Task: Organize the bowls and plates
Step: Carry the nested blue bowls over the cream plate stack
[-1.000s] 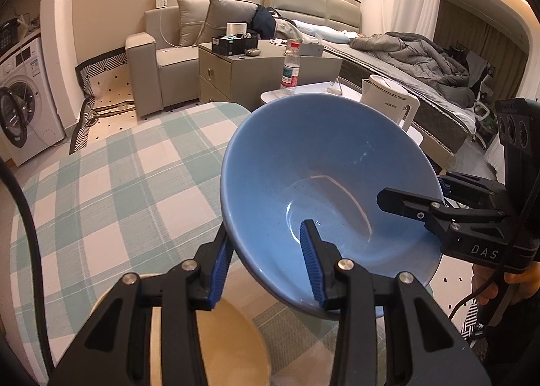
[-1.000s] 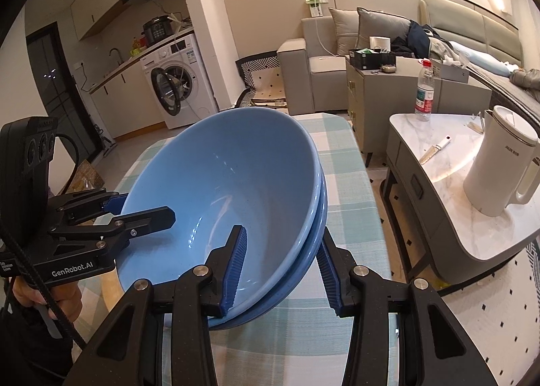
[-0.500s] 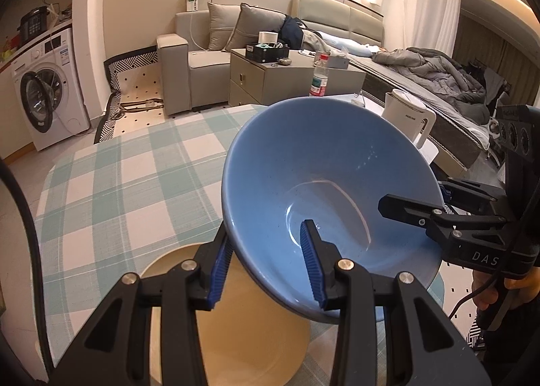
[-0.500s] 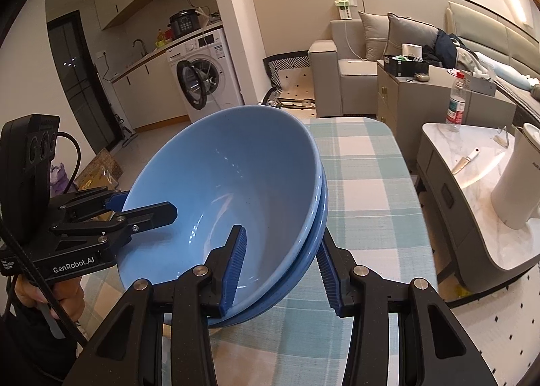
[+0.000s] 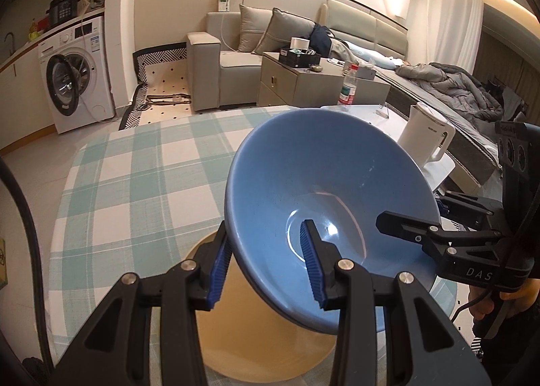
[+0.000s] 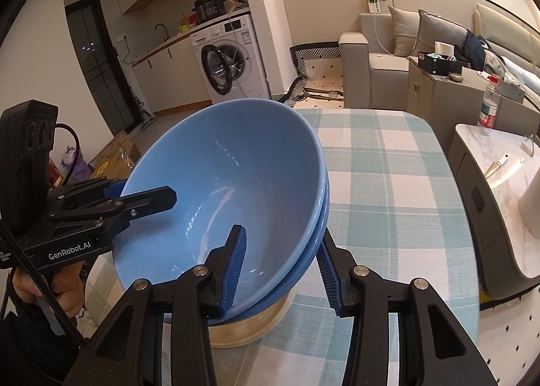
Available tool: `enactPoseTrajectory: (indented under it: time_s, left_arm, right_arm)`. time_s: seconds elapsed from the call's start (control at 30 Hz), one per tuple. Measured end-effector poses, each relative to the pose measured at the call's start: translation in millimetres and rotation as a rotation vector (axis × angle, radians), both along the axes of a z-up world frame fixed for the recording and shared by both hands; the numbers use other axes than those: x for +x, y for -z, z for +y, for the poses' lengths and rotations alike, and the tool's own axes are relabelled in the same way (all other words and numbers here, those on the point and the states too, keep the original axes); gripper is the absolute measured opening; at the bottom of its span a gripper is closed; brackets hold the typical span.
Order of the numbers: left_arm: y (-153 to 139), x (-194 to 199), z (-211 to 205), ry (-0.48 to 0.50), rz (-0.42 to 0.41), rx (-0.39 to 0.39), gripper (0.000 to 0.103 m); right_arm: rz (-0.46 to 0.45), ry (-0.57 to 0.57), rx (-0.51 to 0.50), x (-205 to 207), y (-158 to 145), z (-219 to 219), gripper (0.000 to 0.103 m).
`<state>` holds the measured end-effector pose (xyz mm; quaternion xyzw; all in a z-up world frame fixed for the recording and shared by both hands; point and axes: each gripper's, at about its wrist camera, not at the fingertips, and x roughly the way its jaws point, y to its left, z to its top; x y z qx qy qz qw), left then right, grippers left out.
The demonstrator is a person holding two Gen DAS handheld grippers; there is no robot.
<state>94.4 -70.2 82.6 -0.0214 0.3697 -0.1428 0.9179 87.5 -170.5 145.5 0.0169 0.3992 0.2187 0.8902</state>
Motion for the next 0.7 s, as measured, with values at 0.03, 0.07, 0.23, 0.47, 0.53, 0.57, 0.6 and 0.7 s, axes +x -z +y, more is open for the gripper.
enactPoseTrajectory:
  time_s: [0.03, 0.07, 0.23, 0.47, 0.53, 0.57, 0.6, 0.7]
  left_arm:
    - [1.3, -0.8, 3.1, -0.006, 0.001, -0.001, 0.039]
    - [2.9, -2.6, 7.3, -0.016, 0.001, 0.0, 0.039]
    - [11.1, -8.9, 20.0, -0.05, 0.013, 0.005, 0.039]
    - [27.6, -12.4, 37.2, -0.092, 0.03, -0.002, 0.039]
    - [31.4, -12.7, 39.6, -0.101, 0.035, -0.001, 0.039]
    - [32.7, -12.8, 40.5, -0.104, 0.035, 0.001, 0.039]
    - [35.0, -13.0, 41.8, -0.108, 0.035, 0.001, 0.039]
    - [39.6, -11.9, 44.8, -0.114, 0.04, 0.004, 0.039]
  right_arm:
    - [0.001, -0.006, 0.004, 0.6, 2.3, 3.4, 0.043]
    - [0.002, -0.01, 0.006, 0.9, 4.7, 5.7, 0.043]
    - [0.025, -0.046, 0.007, 3.1, 18.7, 20.9, 0.043]
    - [0.047, -0.078, 0.005, 6.8, 38.6, 39.5, 0.043]
    - [0.052, -0.085, 0.002, 8.4, 43.8, 43.1, 0.043]
    - [0.055, -0.088, 0.001, 9.3, 46.5, 44.9, 0.043]
    - [0.057, -0.09, -0.001, 9.4, 48.2, 46.2, 0.043]
    - [0.059, -0.095, -0.005, 11.5, 52.0, 48.7, 0.043]
